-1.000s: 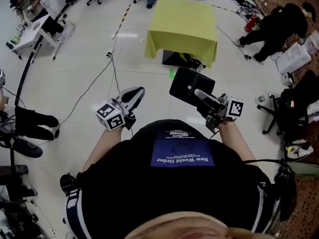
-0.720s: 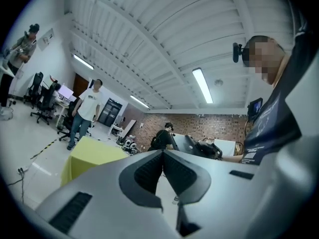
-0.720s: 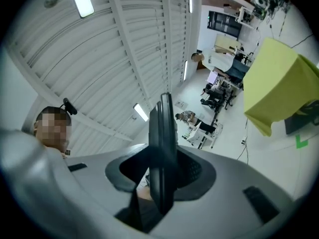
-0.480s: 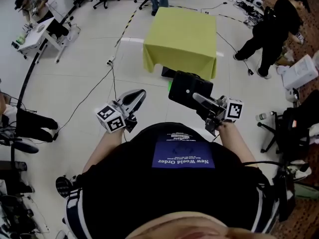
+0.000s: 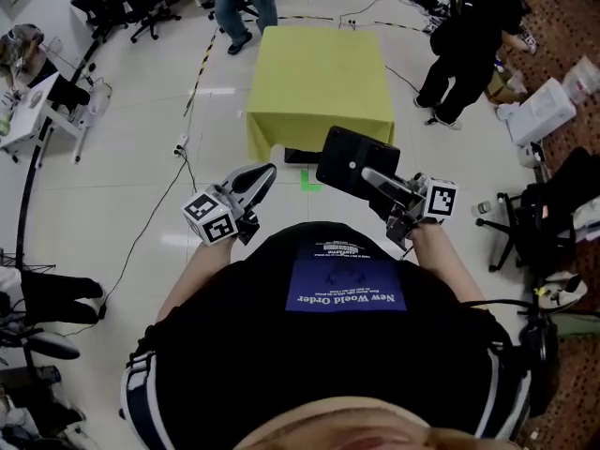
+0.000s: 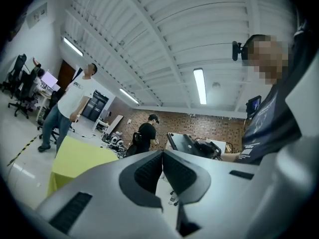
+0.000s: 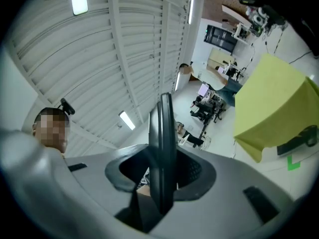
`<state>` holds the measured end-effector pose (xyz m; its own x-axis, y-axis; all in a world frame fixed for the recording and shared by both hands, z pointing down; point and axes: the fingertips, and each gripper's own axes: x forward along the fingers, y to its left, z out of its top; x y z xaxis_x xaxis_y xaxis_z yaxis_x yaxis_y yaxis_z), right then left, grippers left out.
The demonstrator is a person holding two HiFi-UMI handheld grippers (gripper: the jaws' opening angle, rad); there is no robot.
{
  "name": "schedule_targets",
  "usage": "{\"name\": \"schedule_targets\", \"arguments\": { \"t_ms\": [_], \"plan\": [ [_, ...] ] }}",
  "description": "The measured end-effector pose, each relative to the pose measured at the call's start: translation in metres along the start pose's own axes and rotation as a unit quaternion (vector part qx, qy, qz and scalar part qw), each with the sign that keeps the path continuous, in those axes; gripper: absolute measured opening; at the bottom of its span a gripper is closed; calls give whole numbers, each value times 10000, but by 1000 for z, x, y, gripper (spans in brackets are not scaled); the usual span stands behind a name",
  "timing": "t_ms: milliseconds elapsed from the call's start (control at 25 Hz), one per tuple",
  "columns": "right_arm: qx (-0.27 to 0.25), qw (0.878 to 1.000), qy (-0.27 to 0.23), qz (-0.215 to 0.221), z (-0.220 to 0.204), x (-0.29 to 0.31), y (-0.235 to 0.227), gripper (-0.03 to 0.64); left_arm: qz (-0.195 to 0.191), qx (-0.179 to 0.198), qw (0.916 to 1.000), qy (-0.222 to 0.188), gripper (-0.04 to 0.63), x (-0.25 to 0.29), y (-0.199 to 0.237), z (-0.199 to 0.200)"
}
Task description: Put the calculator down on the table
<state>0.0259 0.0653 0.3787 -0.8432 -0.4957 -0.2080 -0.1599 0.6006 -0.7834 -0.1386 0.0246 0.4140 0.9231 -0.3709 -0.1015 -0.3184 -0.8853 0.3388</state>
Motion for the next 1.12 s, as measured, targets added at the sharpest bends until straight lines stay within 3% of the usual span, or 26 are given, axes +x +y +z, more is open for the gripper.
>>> {"name": "schedule_targets", "arguments": {
  "t_ms": [280, 640, 920, 1120],
  "plan": [
    [-128, 9984, -498, -232, 35, 59, -30, 127, -384, 124, 9990, 208, 8, -3, 88, 38],
    [56, 9980, -525, -344, 78, 88, -83, 129, -335, -41, 9991, 265, 8, 25, 155, 45],
    [248, 9993, -276, -55, 135, 86, -140, 129, 47, 25, 9994, 339, 8, 73, 189, 41],
    [384, 9988, 207, 228, 197, 86, -183, 129, 450, -41, 9989, 95, 8, 137, 210, 56]
  ]
}}
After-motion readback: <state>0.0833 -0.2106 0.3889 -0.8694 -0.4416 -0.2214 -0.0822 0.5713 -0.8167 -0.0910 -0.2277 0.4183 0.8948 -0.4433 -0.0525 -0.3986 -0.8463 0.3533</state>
